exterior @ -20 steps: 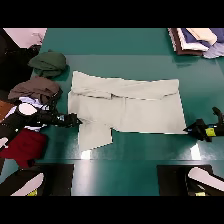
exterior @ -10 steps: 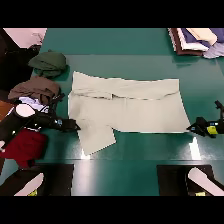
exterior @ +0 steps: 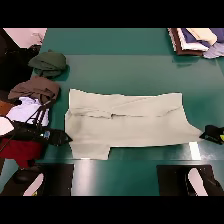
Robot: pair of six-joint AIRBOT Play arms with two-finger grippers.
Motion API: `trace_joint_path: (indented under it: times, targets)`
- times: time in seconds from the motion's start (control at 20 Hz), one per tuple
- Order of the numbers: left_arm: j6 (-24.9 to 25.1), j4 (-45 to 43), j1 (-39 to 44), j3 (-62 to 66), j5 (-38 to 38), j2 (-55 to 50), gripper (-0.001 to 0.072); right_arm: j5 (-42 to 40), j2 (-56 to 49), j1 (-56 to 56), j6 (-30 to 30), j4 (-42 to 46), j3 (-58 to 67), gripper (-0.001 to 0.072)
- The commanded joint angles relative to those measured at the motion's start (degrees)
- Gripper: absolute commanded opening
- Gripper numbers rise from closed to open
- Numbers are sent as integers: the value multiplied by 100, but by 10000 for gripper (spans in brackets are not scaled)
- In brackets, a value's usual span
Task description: Fold the shirts.
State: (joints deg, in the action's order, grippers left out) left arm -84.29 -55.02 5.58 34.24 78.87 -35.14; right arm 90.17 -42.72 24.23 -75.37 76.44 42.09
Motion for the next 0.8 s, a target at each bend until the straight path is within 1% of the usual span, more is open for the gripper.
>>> trace_joint_path:
  times: [0.0, 0.2, 0.3, 0.5, 0.65, 0.75]
  targets:
    - [-37, -205, 2, 487, -789, -282, 25, -332, -345, -761, -415, 116, 616, 13]
    - [372, -315, 2, 1180, -1827, -1622, 26, -925, -1746, -1609, -553, 111, 1600, 13]
    - [374, -326, 2, 1617, -2288, -2380, 26, -1034, -2468, -1823, -564, 111, 2085, 13]
    - [378, -334, 2, 2413, -2780, -3508, 26, -1071, -3598, -1934, -564, 70, 3001, 13]
    - [374, -339, 2, 2782, -2988, -4048, 26, -1073, -4238, -1832, -557, -490, 3595, 14]
    - [369, -341, -26, 2826, -3167, -4192, 27, -1091, -4616, -1744, -560, -940, 3926, 14]
